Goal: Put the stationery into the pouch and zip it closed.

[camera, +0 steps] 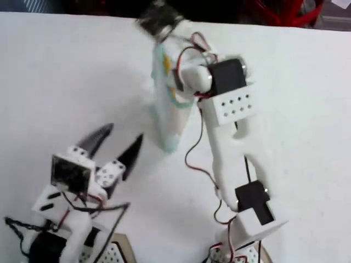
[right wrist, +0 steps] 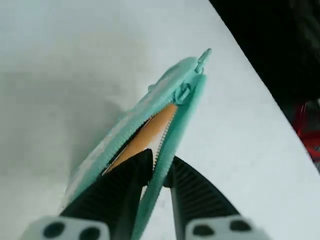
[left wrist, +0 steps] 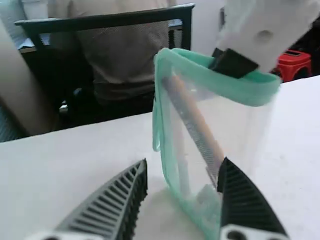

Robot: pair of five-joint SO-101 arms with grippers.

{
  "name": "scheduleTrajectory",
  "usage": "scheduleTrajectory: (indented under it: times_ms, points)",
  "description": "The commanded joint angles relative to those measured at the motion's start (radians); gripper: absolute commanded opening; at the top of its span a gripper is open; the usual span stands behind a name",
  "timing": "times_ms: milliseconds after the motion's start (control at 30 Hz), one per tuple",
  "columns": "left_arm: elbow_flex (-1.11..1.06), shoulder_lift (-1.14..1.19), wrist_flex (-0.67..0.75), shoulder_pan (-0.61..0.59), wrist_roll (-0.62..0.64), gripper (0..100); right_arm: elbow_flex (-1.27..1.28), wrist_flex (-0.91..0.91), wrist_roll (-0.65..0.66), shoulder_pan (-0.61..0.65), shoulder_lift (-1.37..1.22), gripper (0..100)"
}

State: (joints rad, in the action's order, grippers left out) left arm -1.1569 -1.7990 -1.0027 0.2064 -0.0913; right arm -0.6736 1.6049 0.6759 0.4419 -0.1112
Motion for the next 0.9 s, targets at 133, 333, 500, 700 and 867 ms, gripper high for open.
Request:
scheduleTrajectory:
  times_ms: [133, 333, 500, 700, 867]
  points:
    - [0.101, 0.243, 0.002, -0.194, -0.015, 23, -0.006, 0.116, 0.353, 0.153, 0.110, 1.8]
    - [0.097, 0.380, 0.094, -0.199, -0.141, 23, 0.138, 0.116, 0.542, 0.202, 0.234, 1.7]
    - [0.097, 0.414, 0.126, -0.199, -0.221, 23, 0.293, 0.114, 0.695, 0.225, 0.325, 1.7]
    - [0.097, 0.414, 0.117, -0.193, -0.339, 23, 0.354, 0.114, 0.813, 0.226, 0.354, 1.7]
    - [0.104, 0.409, 0.029, -0.200, -0.651, 23, 0.364, 0.114, 0.838, 0.225, 0.354, 1.7]
